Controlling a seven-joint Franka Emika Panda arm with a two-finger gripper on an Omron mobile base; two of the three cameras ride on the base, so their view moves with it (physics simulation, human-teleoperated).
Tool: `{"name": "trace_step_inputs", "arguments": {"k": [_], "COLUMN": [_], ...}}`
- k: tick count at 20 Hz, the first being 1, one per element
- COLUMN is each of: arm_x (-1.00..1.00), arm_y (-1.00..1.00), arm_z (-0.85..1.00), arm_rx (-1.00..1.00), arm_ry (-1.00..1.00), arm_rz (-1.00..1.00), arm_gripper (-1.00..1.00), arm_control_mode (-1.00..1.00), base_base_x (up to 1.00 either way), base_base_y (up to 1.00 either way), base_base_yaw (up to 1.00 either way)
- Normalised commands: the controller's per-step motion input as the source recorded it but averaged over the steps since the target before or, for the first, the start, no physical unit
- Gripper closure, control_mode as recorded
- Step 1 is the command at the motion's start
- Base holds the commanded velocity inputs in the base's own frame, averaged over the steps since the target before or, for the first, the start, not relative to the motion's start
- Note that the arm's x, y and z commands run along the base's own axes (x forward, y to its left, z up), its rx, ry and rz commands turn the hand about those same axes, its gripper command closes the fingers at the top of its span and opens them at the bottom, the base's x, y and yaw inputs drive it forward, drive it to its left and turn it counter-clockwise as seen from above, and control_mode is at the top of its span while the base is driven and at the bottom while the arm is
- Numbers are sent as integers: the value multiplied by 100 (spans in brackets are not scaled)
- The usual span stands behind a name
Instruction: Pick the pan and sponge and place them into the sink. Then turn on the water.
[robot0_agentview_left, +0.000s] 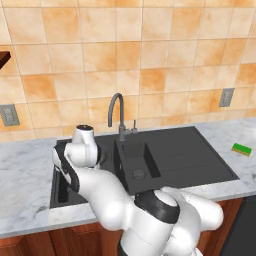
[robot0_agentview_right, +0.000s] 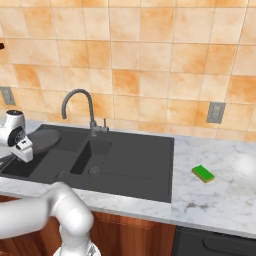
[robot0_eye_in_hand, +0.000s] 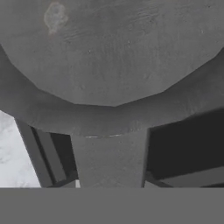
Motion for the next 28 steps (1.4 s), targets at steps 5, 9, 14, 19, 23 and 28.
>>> {"name": "trace_step_inputs", "arguments": {"k": [5,9,14,19,23,28], "arm_x": [-23,-27,-27,-5,0,6], "arm_y": [-34,-27,-28,-37,-47,-40], "arm_z": [0,0,0,3,6,0], "arm_rx": [15,15,16,15,12,7], "arm_ry": [0,0,0,0,0,1], "arm_rz": [-4,-4,-3,-6,-9,-9], "arm_gripper": [100,100,100,100,100,100], "arm_control_mode": [-100,-100,-100,-100,-100,-100], "base_base_x": [0,0,0,0,0,0], "base_base_y": [0,0,0,0,0,0], "base_base_yaw": [0,0,0,0,0,0]}}
